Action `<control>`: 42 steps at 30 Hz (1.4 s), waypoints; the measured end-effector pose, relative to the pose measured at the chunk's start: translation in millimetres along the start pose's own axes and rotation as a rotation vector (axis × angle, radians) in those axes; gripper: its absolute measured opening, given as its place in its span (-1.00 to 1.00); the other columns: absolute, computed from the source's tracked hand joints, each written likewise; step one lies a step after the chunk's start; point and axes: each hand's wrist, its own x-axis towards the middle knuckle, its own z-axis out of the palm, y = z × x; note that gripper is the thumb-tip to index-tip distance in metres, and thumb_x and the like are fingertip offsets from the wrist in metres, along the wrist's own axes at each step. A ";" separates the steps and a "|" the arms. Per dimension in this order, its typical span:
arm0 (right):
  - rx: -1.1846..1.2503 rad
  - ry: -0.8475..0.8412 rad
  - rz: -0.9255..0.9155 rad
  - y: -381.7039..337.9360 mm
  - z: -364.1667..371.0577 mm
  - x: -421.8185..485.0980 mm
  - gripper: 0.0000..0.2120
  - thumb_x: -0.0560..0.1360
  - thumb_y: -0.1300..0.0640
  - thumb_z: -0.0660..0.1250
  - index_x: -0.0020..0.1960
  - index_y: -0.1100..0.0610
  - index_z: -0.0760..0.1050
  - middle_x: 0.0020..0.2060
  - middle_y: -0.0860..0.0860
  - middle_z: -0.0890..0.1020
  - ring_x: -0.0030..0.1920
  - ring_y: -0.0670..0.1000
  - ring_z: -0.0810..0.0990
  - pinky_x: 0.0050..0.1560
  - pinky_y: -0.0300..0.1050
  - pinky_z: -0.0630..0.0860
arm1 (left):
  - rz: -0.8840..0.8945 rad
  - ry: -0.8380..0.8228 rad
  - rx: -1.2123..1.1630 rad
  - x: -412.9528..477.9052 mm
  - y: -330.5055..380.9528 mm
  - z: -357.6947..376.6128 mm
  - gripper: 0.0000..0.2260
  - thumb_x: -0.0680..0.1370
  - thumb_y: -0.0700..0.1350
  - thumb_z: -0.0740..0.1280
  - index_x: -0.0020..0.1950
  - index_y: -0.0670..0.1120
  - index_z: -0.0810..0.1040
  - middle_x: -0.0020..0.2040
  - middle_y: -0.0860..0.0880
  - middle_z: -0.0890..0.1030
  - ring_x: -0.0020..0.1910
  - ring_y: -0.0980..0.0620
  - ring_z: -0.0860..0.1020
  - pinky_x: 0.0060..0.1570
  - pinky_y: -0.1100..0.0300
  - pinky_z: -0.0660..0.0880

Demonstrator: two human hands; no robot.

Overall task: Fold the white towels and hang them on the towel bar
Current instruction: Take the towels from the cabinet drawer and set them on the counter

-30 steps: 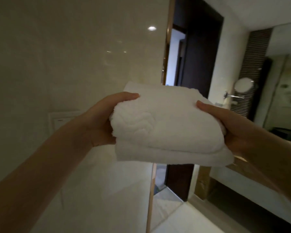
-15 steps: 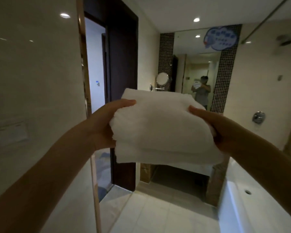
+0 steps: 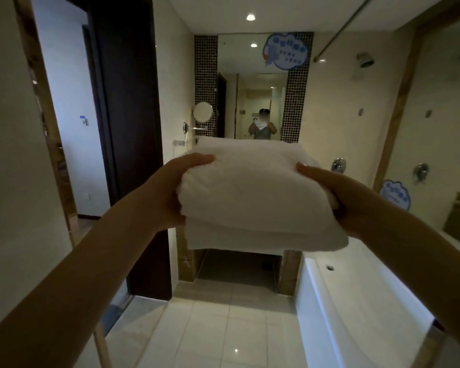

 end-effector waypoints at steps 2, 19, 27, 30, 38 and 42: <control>0.030 0.020 -0.007 3.1 4.7 0.4 -0.31 0.13 -0.07 0.54 0.20 0.08 0.44 -0.19 0.15 0.71 -0.22 0.13 0.70 -0.28 0.06 0.61 | 0.013 -0.041 0.010 5.8 4.2 -8.2 -0.63 0.16 0.03 0.44 -0.09 -0.06 0.53 -0.42 -0.07 0.65 -0.45 -0.03 0.64 -0.49 0.04 0.56; -0.010 0.259 -0.032 40.0 49.7 10.2 -0.38 0.16 -0.14 0.46 0.14 0.08 0.46 -0.17 0.13 0.70 -0.24 0.10 0.70 -0.34 -0.03 0.61 | -0.072 -0.179 -0.014 34.6 -10.4 -64.5 -0.52 0.17 0.06 0.45 0.04 -0.05 0.50 -0.37 -0.08 0.67 -0.40 -0.05 0.66 -0.45 0.08 0.56; 0.020 0.242 -0.008 43.2 37.9 19.5 -0.41 0.19 -0.13 0.46 0.15 0.09 0.50 -0.25 0.09 0.71 -0.28 0.06 0.71 -0.34 -0.05 0.62 | -0.061 -0.175 -0.096 47.5 -24.4 -61.9 -0.58 0.23 0.05 0.44 0.03 -0.06 0.53 -0.32 -0.07 0.67 -0.36 -0.05 0.66 -0.40 0.08 0.57; 0.009 0.240 0.005 40.1 28.4 21.5 -0.48 0.21 -0.12 0.46 0.09 0.09 0.52 -0.29 0.09 0.71 -0.31 0.06 0.70 -0.40 -0.07 0.60 | -0.048 -0.186 -0.134 53.3 -32.8 -55.6 -0.61 0.26 0.04 0.43 0.03 -0.06 0.55 -0.30 -0.06 0.67 -0.35 -0.04 0.66 -0.39 0.10 0.57; -0.013 0.246 0.060 37.4 4.2 31.3 -0.25 0.18 -0.15 0.48 0.30 0.08 0.41 -0.01 0.15 0.66 -0.08 0.13 0.67 -0.19 0.02 0.63 | 0.016 -0.135 -0.098 67.6 -43.9 -35.3 -0.61 0.29 0.04 0.42 0.06 -0.06 0.53 -0.31 -0.05 0.68 -0.35 -0.02 0.66 -0.40 0.09 0.57; 0.007 0.236 0.081 34.3 -5.3 38.1 -0.17 0.15 -0.14 0.49 0.35 0.09 0.36 0.14 0.18 0.60 0.06 0.18 0.61 0.05 0.15 0.56 | 0.029 -0.109 -0.094 77.2 -45.1 -27.5 -0.60 0.28 0.04 0.41 0.07 -0.05 0.53 -0.32 -0.04 0.67 -0.36 -0.01 0.66 -0.42 0.12 0.56</control>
